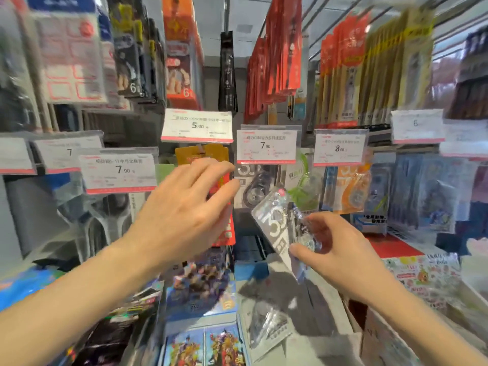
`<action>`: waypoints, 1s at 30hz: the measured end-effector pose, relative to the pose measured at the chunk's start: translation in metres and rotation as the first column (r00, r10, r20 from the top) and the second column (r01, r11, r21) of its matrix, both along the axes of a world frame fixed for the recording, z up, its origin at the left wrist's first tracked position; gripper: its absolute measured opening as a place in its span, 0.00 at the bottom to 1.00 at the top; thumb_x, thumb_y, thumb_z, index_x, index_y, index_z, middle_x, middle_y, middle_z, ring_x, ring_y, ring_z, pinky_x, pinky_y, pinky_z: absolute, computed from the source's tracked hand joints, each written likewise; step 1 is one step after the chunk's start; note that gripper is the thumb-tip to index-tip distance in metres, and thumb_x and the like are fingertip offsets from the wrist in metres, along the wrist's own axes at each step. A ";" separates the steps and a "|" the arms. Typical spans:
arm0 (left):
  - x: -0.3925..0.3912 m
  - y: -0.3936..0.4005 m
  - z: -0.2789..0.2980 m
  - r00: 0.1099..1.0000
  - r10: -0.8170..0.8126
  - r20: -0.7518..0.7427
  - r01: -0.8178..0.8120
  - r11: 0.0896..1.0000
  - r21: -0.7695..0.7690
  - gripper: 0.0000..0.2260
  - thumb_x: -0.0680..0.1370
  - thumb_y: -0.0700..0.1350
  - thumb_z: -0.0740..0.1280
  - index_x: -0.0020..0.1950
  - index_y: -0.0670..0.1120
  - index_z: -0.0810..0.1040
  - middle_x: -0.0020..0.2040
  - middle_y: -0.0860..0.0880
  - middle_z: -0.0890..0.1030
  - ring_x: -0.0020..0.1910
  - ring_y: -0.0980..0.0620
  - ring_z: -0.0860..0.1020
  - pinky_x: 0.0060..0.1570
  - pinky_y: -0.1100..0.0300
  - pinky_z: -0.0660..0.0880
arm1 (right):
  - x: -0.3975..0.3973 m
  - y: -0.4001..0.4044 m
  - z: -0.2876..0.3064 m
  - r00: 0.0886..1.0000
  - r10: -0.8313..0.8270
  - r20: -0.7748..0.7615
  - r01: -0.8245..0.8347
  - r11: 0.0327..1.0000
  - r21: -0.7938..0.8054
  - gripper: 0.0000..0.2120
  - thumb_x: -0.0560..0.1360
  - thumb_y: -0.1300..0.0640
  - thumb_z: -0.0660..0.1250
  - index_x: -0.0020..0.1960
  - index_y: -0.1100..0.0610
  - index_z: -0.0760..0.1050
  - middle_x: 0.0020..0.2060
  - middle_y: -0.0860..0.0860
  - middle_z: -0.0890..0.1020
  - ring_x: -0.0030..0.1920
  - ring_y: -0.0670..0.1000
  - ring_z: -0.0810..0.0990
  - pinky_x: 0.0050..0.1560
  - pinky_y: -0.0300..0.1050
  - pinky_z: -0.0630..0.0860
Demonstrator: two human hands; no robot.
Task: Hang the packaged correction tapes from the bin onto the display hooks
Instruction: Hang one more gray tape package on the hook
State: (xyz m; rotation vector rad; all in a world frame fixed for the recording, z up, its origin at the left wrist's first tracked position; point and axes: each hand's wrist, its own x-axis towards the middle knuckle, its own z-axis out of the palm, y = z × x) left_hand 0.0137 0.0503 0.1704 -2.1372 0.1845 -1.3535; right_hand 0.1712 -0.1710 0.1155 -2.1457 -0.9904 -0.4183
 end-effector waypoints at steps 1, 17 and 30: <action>-0.001 -0.001 0.007 0.999 -0.021 0.039 0.019 0.999 0.049 0.10 0.79 0.41 0.68 0.56 0.38 0.82 0.60 0.38 0.82 0.57 0.36 0.80 0.52 0.43 0.78 | 0.000 0.002 0.003 1.000 -0.009 0.003 0.009 1.000 0.030 0.30 0.69 0.38 0.72 0.67 0.46 0.69 0.53 0.38 0.74 0.51 0.39 0.74 0.47 0.33 0.68; 0.024 -0.013 0.070 0.982 0.171 0.080 -0.186 0.944 0.274 0.09 0.79 0.41 0.61 0.56 0.43 0.77 0.57 0.44 0.81 0.60 0.40 0.77 0.65 0.45 0.66 | -0.013 0.026 0.019 0.986 -0.096 0.137 0.064 0.974 0.219 0.34 0.71 0.36 0.70 0.71 0.49 0.66 0.59 0.45 0.75 0.54 0.46 0.77 0.52 0.40 0.68; 0.024 -0.008 0.078 0.999 0.049 0.021 -0.052 0.982 0.180 0.08 0.83 0.42 0.62 0.59 0.42 0.79 0.57 0.46 0.84 0.59 0.41 0.78 0.58 0.44 0.73 | -0.021 0.050 0.029 0.959 -0.149 0.242 0.082 0.960 0.268 0.32 0.72 0.37 0.68 0.69 0.52 0.66 0.59 0.49 0.76 0.53 0.52 0.78 0.52 0.47 0.72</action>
